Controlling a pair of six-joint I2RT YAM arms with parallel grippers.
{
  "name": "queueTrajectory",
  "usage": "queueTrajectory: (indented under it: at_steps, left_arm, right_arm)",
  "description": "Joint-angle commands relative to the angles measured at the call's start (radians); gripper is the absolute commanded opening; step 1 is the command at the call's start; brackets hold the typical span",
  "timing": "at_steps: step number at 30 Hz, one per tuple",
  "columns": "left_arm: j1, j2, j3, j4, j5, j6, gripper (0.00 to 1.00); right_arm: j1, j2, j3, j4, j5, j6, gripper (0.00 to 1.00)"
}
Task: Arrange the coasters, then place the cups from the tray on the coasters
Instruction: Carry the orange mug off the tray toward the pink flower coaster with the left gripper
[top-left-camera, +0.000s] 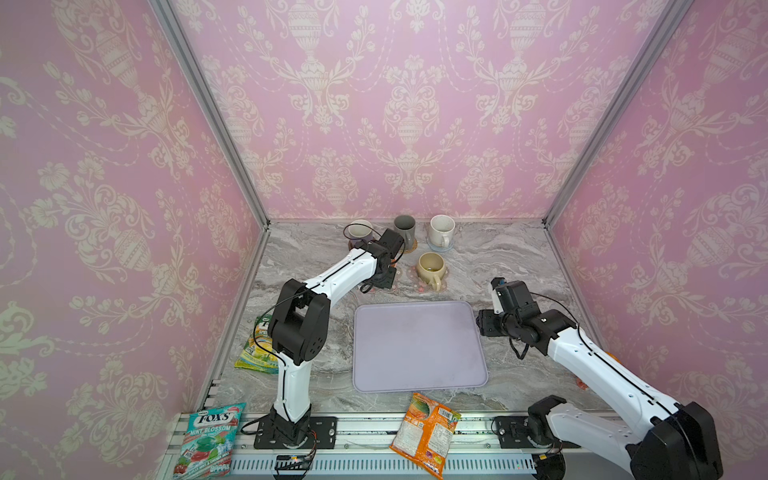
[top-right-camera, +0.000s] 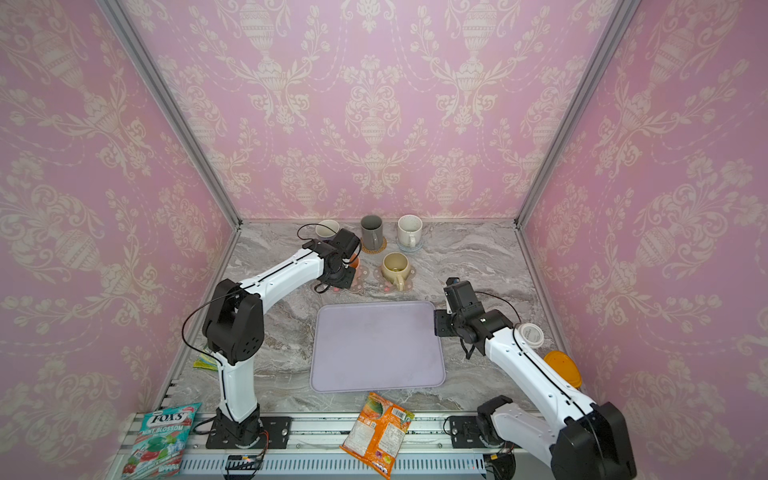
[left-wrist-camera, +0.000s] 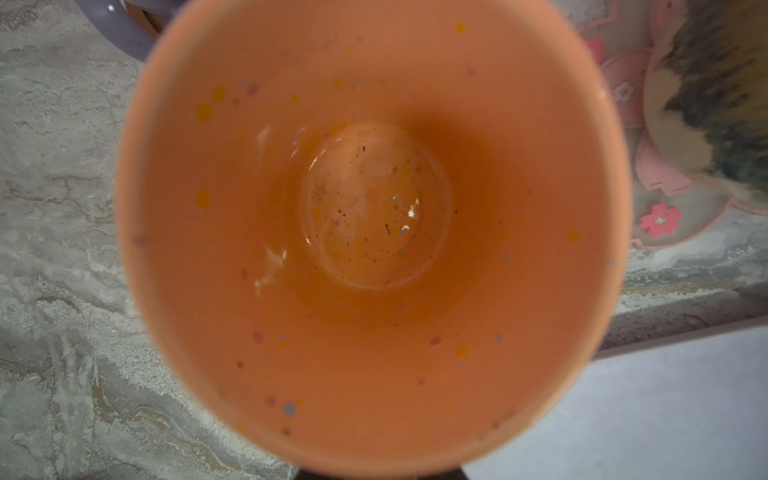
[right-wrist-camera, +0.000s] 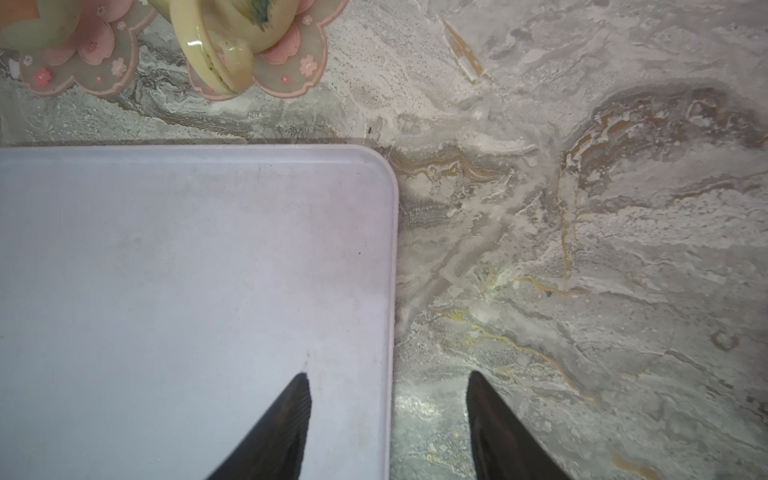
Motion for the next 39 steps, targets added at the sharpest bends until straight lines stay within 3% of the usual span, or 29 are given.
queueTrajectory:
  at_steps: [1, 13, 39]
  left_arm:
    - [0.024, -0.002, 0.055, 0.026, -0.006, -0.050, 0.00]
    - [0.046, 0.022, 0.057, 0.068, 0.063, -0.109, 0.00]
    - [0.045, 0.043, 0.039, 0.110, 0.098, -0.219, 0.04]
  right_arm:
    - [-0.008, 0.022, 0.035, 0.024, -0.020, -0.018, 0.61]
    - [-0.024, 0.080, 0.057, 0.040, -0.046, -0.027, 0.60]
    - [-0.042, 0.071, 0.028, 0.054, -0.077, -0.020, 0.60]
